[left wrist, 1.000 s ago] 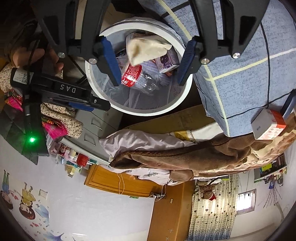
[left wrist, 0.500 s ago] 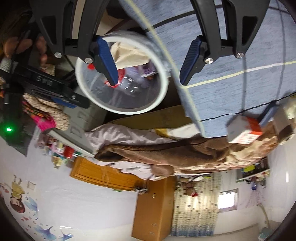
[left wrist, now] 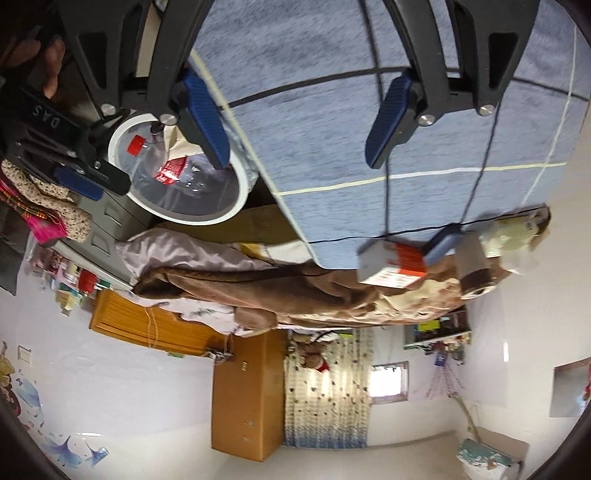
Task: Collect trash
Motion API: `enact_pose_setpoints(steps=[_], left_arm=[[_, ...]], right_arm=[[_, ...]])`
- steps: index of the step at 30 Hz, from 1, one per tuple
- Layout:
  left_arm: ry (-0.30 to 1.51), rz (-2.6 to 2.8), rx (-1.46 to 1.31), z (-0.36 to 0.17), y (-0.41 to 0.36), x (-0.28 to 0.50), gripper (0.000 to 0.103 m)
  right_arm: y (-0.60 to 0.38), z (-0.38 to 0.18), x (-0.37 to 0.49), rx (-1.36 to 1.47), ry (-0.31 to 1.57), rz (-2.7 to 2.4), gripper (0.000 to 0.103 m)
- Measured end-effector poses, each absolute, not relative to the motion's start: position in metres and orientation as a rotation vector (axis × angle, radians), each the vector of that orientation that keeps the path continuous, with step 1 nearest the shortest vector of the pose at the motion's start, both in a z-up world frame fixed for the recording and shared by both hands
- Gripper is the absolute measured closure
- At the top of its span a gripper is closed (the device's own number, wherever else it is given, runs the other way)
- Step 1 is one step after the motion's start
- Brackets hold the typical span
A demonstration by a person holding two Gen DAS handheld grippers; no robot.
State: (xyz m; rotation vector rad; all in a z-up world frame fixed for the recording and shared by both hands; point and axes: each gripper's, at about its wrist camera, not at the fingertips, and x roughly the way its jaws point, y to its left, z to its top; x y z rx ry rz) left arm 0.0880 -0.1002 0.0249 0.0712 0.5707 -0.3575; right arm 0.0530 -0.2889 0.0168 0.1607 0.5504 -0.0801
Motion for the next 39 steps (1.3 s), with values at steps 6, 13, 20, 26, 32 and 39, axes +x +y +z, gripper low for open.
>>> enact_pose_setpoints(steps=[6,13,20,26,32,39], left_arm=[[0.546,-0.315,0.033,0.023,-0.077,0.067,0.022],[0.518,-0.221,0.105,0.014,-0.07,0.044,0.022],[0.522,-0.208,0.093,0.009,-0.064,0.037,0.022],[0.515,-0.195,0.08,0.01,-0.06,0.031,0.022],[0.524,-0.191,0.075,0.008,-0.057,0.03,0.022],[0.528,-0.196,0.073,0.008,-0.057,0.03,0.022]], right_arm=[[-0.272,0.016,0.038,0.129,0.525,-0.075,0.044],[-0.253,0.004,0.023,0.108,0.528,-0.093,0.045],[-0.248,0.0,0.011,0.114,0.514,-0.118,0.045],[-0.24,0.002,0.008,0.104,0.501,-0.103,0.045],[-0.239,0.002,0.008,0.11,0.506,-0.097,0.045],[-0.236,0.003,0.006,0.104,0.501,-0.096,0.045]])
